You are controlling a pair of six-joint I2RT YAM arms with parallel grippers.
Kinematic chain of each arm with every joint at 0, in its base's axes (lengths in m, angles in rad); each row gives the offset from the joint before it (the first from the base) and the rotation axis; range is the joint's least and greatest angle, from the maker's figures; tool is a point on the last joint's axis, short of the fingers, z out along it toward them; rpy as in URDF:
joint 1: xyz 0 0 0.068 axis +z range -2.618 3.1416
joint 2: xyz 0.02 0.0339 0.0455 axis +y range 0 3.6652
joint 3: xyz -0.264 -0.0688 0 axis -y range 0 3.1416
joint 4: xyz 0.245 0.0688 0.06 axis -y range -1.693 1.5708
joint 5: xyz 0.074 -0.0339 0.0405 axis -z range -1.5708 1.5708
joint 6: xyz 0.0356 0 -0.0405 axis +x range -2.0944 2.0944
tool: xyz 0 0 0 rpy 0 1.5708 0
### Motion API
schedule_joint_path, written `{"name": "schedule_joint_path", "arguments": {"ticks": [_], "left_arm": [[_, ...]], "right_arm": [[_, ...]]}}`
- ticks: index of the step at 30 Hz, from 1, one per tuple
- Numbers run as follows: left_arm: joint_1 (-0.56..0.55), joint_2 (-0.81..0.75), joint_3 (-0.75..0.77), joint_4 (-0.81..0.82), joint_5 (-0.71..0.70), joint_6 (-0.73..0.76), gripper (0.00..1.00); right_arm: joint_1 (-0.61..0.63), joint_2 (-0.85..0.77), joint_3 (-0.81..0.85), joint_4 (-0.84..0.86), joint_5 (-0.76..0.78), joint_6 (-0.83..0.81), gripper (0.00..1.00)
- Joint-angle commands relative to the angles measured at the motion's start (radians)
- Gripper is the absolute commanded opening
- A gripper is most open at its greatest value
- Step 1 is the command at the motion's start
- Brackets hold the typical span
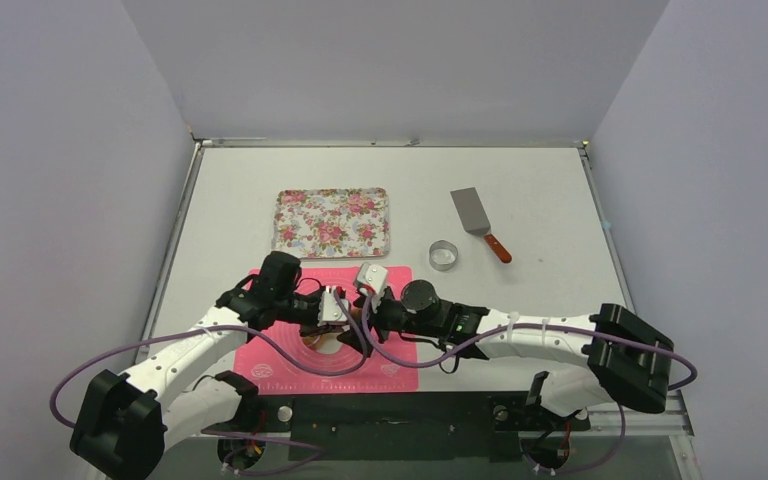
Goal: Roll out the dumpling wrappers from the dough
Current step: Flatten out the dough on the work surface.
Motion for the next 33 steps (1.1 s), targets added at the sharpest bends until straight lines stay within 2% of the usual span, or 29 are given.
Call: {"name": "schedule_joint_path", "arguments": {"ticks": [1,5,9,23,27,29,32,33], "left_arm": [[-0.008,-0.014,0.003,0.031,0.036,-0.019,0.00],[-0.010,-0.015,0.000,0.026,0.034,-0.017,0.00],[-0.012,-0.013,0.002,0.020,0.031,-0.011,0.00],[-0.019,-0.002,0.013,0.011,0.033,0.001,0.00],[-0.020,-0.002,0.017,0.010,0.042,-0.001,0.00],[-0.020,-0.005,0.021,0.021,0.055,-0.016,0.00],[-0.021,-0.007,0.021,0.041,0.059,-0.038,0.00],[-0.021,-0.005,0.021,0.046,0.059,-0.038,0.00]], "right_arm": [[-0.006,0.007,0.132,-0.226,0.019,0.088,0.80],[-0.007,-0.024,0.192,-0.363,0.069,0.158,0.79],[-0.007,-0.028,0.210,-0.417,0.128,0.172,0.75],[-0.015,0.069,0.295,-0.412,0.150,0.158,0.66],[-0.029,0.086,0.287,-0.340,0.140,0.204,0.63],[-0.049,0.061,0.221,-0.231,0.129,0.251,0.63],[-0.066,-0.025,0.050,0.020,0.140,0.273,0.64],[-0.065,-0.048,0.032,0.042,0.153,0.270,0.64]]}}
